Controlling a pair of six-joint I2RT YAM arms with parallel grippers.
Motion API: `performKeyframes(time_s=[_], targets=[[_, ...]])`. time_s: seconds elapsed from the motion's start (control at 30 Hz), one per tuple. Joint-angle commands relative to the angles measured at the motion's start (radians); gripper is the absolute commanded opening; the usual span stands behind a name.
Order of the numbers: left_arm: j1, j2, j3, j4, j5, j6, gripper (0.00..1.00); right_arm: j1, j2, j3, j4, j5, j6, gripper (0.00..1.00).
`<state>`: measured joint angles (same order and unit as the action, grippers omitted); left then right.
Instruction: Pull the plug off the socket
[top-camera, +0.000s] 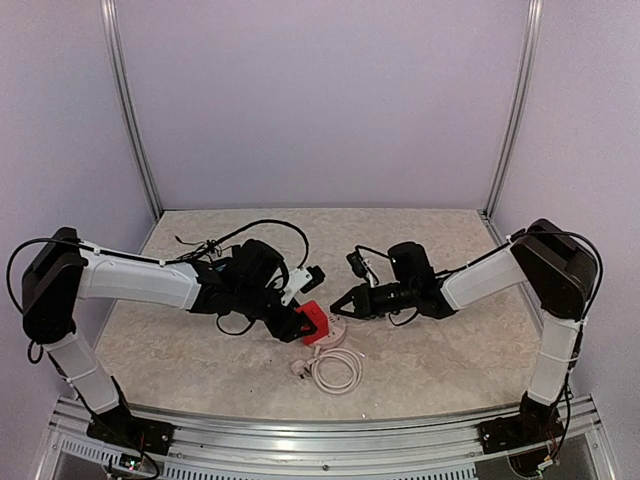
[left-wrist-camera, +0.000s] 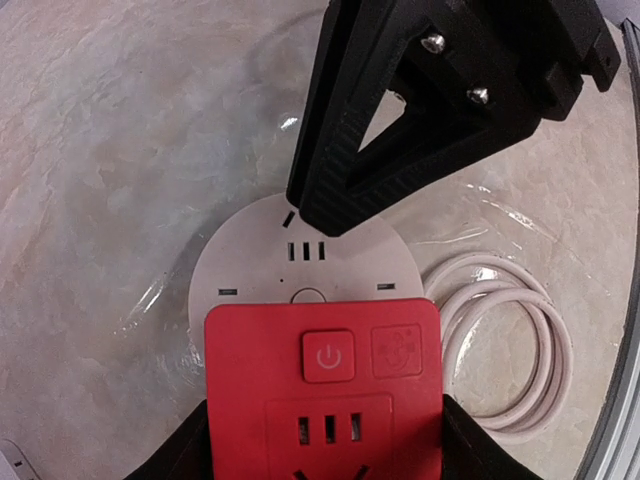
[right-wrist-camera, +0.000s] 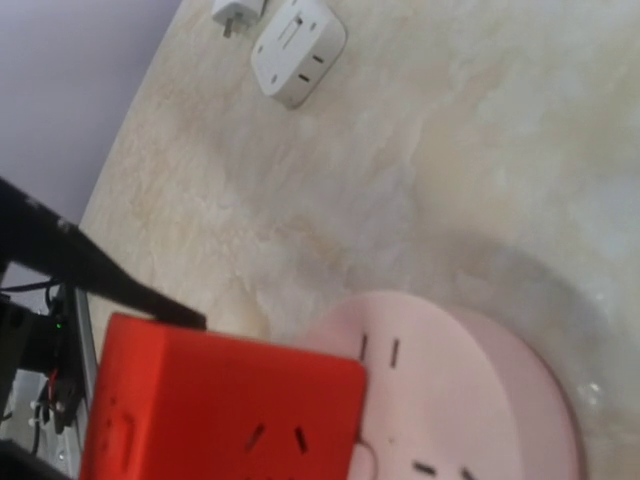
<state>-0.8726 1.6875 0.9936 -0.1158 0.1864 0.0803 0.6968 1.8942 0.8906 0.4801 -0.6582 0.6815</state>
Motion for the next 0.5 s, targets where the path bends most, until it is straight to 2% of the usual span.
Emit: performKeyframes(time_s=[0.0, 0.47], targets=[[-0.015, 0.01, 0.052, 0.059, 0.018, 0.014, 0.0, 0.029, 0.044, 0.036, -0.044, 0.013, -0.012, 0.13], [-0.02, 0.026, 0.138, 0.007, 0.009, -0.002, 0.0, 0.058, 0.208, 0.027, -0.087, 0.069, -0.039, 0.03]])
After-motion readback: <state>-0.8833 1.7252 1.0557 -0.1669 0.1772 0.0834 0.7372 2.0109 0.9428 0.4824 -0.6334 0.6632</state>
